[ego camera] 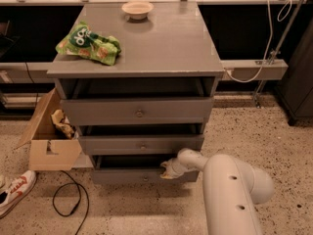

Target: Open bottom drawer

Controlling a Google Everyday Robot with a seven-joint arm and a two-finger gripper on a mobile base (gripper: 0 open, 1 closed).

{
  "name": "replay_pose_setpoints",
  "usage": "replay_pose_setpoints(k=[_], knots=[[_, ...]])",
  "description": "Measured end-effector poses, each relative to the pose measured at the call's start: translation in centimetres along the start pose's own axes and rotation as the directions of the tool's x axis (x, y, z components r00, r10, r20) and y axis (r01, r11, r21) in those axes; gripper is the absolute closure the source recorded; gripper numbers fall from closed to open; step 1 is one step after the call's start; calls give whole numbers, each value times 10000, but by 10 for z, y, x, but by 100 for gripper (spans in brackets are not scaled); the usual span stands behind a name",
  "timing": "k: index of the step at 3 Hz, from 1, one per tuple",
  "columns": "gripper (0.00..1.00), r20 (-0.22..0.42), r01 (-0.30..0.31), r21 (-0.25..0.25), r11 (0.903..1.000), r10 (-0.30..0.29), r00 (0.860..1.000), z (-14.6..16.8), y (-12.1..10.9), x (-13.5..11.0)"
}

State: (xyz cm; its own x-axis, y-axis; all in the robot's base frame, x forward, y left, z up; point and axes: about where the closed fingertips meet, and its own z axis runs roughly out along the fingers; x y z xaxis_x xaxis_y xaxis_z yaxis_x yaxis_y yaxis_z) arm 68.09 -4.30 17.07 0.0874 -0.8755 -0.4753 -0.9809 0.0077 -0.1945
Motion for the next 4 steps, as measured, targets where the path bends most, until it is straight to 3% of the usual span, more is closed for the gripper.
replay_pose_setpoints(k=[3, 4], knots=[[11, 1, 0, -2, 10000, 0, 10000, 0, 0, 0], [0, 1, 0, -3, 10000, 0, 10000, 0, 0, 0]])
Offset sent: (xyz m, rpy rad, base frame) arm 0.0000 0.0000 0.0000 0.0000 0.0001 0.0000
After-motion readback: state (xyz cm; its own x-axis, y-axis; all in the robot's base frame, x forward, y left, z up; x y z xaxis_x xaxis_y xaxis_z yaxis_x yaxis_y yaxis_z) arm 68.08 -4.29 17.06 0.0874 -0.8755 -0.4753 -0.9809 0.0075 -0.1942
